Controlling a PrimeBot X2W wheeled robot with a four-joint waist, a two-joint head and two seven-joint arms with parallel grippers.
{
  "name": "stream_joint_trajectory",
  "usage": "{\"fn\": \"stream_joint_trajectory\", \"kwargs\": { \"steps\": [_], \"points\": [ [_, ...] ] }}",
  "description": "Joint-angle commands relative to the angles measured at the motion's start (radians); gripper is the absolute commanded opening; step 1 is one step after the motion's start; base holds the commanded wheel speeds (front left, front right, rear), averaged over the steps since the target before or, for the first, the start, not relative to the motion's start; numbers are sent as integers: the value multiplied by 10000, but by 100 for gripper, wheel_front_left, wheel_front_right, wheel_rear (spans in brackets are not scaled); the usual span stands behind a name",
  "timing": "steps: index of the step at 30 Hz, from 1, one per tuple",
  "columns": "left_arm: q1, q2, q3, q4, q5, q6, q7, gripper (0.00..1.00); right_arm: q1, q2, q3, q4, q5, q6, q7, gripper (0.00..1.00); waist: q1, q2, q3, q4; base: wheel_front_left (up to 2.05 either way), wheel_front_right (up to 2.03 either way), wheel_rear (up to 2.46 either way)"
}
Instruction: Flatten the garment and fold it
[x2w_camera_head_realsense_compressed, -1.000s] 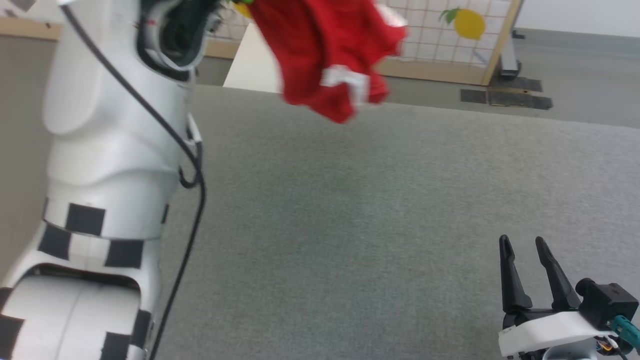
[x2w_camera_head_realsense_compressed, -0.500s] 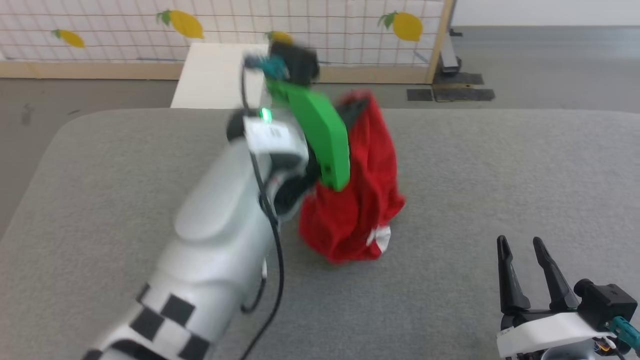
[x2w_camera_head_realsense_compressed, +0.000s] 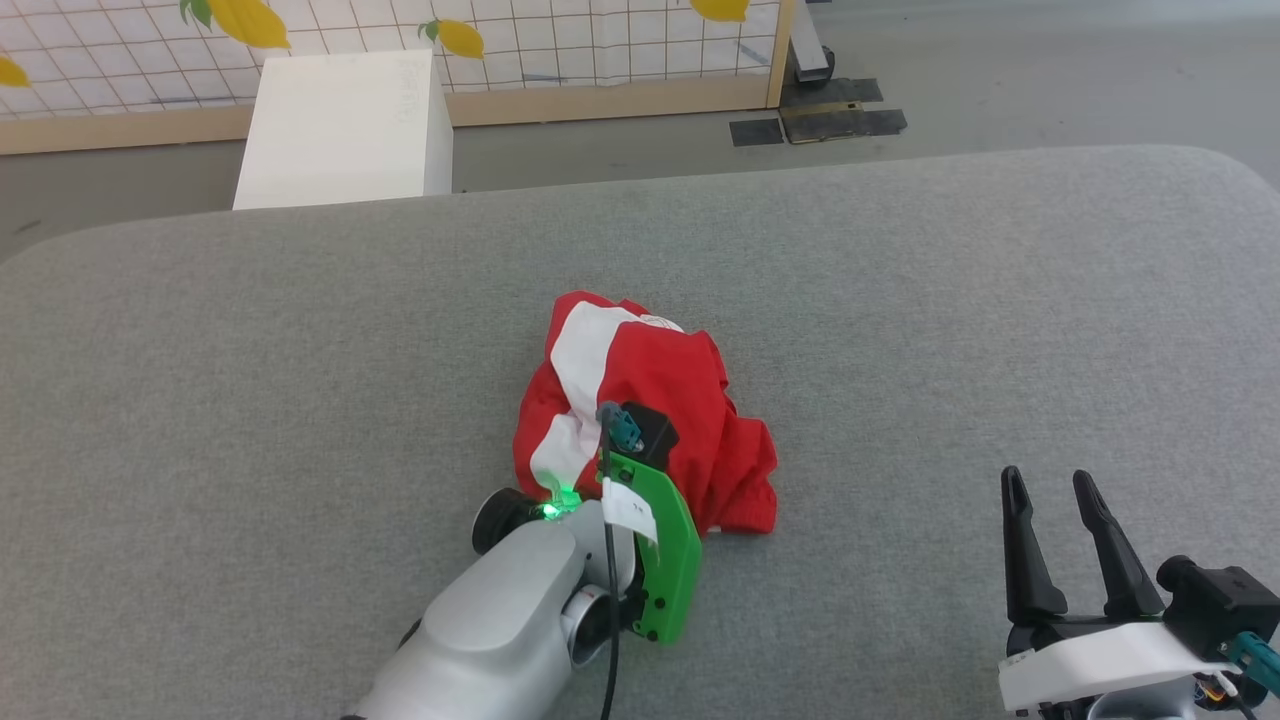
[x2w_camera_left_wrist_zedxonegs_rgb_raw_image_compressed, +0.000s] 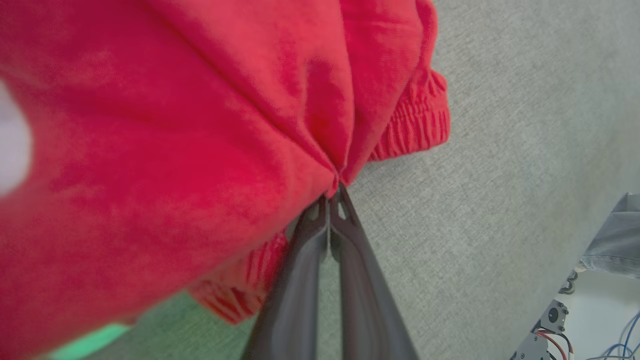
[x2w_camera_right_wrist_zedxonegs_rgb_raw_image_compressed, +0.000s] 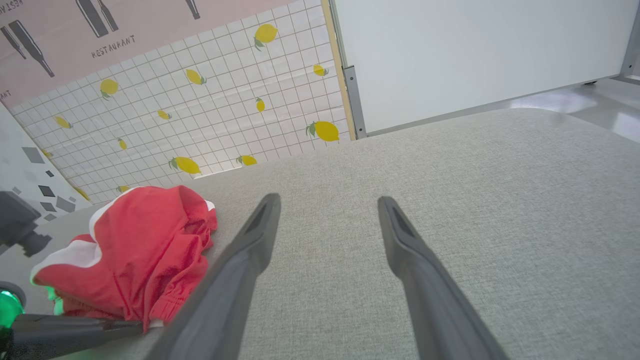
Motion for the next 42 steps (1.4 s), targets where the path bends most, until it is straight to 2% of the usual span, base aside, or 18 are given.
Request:
{"fn": "stream_joint_trajectory", "kwargs": {
  "steps": [1, 2, 3, 7, 13, 15, 19, 22, 23, 25, 27, 30, 33, 36, 38, 42],
  "points": [
    [90, -11, -83, 34, -65, 94, 32, 13, -121, 1, -1, -42, 100, -13, -51, 100, 1, 0, -9, 40, 0, 0, 0],
    [57, -12, -76, -2, -166, 164, -10, 93, -117, 1, 11, -39, 123, -13, -51, 100, 1, 0, -35, 91, 0, 0, 0],
    [37, -12, -42, -61, -296, 216, -31, 100, -111, 1, 16, -34, 136, -13, -51, 100, 1, 0, -75, 147, 0, 0, 0],
    [-112, -13, 193, -475, -859, 409, 3, 100, -23, 1, 28, 14, 169, -13, -51, 100, 1, 0, -297, 461, 0, 0, 0],
    [-83, 75, 1304, -1610, -1949, 592, -233, 100, 202, 1, -56, 46, 183, -13, -51, 100, 1, 0, -759, 1076, 0, 0, 0],
    [50, 225, 1794, -2121, -2363, 695, -350, 100, 270, 1, -67, 50, 177, -13, -51, 100, 1, 0, -909, 1261, 0, 0, 0],
    [473, 886, 2780, -3196, -2594, 1253, -1199, 100, 311, 1, -88, 61, 201, -13, -51, 100, 1, 0, -1106, 1501, 0, 0, 0],
    [1057, 1571, 3490, -3982, -2229, 1730, -2537, 100, 301, 1, -69, 43, 239, -13, -51, 100, 1, 0, -1175, 1584, 0, 0, 0],
    [1837, 2267, 4027, -4543, -1517, 2062, -4249, 100, 235, 1, -30, 82, 226, -13, -51, 100, 1, 0, -1196, 1598, 0, 0, 0],
    [2354, 2798, 4089, -4728, -728, 2277, -5319, 100, 175, 1, -20, 110, 213, -13, -51, 100, 1, 0, -1181, 1604, 0, 0, 0],
    [2860, 3061, 4163, -4895, -119, 2489, -6143, 100, 133, 1, -36, 120, 178, -13, -51, 100, 1, 0, -1167, 1641, 0, 0, 0],
    [3429, 3238, 4213, -5156, 784, 2742, -6500, 100, 86, 1, -50, 140, 85, -13, -51, 100, 1, 0, -1107, 1716, 0, 0, 0],
    [3973, 3175, 4491, -5573, 1658, 2936, -6555, 100, 26, 1, -25, 334, -20, -13, -51, 100, 1, 0, -1062, 1769, 0, 0, 0],
    [4460, 2977, 4806, -5939, 2280, 2896, -6560, 100, -114, 1, 44, 703, -201, -13, 120, 100, 1, 0, -990, 1831, 0, 0, 0],
    [4712, 2833, 4984, -6067, 2529, 2788, -6561, 100, -308, 1, 105, 912, -358, -13, 587, 100, 1, 0, -914, 1876, 0, 0, 0],
    [4961, 2514, 5353, -6213, 2834, 2606, -6563, 100, -1037, 1, 437, 1211, -926, -13, 2281, 100, 1, 0, -707, 1995, 0, 0, 0]
  ]
}}
